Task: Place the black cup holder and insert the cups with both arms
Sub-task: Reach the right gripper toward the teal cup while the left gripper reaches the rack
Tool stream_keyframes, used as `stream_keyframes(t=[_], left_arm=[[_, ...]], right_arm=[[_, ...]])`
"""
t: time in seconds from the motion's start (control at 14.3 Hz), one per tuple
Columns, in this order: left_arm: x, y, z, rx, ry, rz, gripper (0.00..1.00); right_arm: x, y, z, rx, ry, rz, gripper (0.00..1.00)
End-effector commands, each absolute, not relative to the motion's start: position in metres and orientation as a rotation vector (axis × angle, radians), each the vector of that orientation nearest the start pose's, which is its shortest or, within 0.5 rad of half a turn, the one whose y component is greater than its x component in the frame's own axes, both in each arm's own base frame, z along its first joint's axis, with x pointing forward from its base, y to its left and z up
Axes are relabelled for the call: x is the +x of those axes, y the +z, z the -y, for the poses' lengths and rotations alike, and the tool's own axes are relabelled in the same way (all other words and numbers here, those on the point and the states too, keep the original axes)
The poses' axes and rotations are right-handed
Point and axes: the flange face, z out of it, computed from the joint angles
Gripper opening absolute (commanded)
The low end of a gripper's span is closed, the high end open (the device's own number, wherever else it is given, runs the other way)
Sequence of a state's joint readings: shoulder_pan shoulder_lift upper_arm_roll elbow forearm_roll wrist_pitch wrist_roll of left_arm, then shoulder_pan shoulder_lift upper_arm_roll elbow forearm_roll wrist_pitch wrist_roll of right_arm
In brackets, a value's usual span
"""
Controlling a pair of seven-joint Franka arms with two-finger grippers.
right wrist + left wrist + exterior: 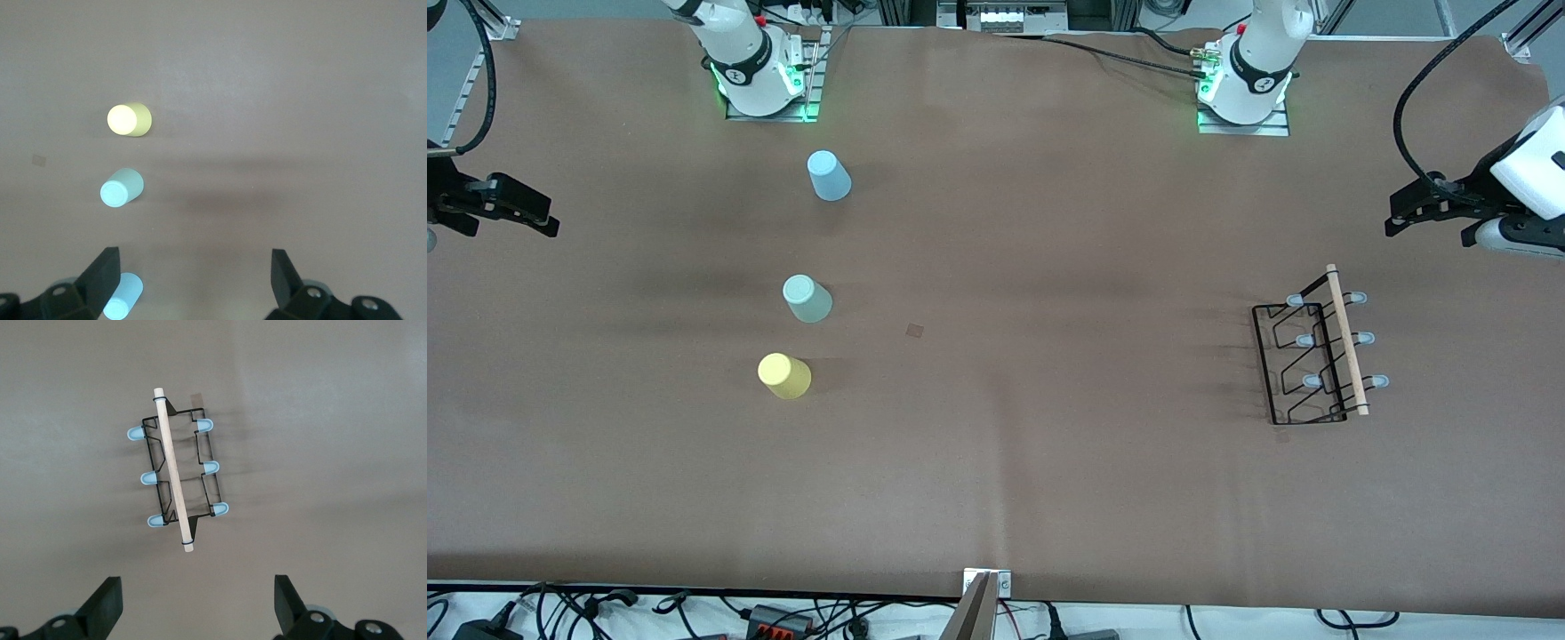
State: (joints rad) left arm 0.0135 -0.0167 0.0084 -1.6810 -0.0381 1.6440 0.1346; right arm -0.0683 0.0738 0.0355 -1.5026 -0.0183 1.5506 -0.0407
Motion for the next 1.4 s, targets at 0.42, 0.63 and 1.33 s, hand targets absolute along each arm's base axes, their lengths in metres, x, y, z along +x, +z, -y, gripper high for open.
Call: stream_keyframes(t=[0.42, 0.63, 1.33], left_arm=[[0.554, 0.592, -0.007, -3.161, 0.036, -0.187, 1.00], [0.554, 0.592, -0.008, -3.161, 0.036, -0.184, 1.00], [0.543, 0.531, -0.014, -3.138, 0.524, -0.075, 1.00]], right_arm=[[0.580, 0.609, 0.004, -3.130, 0.045, 0.060, 1.00], [0.592, 0.576, -0.016, -3.123, 0.146, 0.110, 1.00], [0.598, 0.382, -0.109, -3.087, 0.044, 0.257, 1.00]])
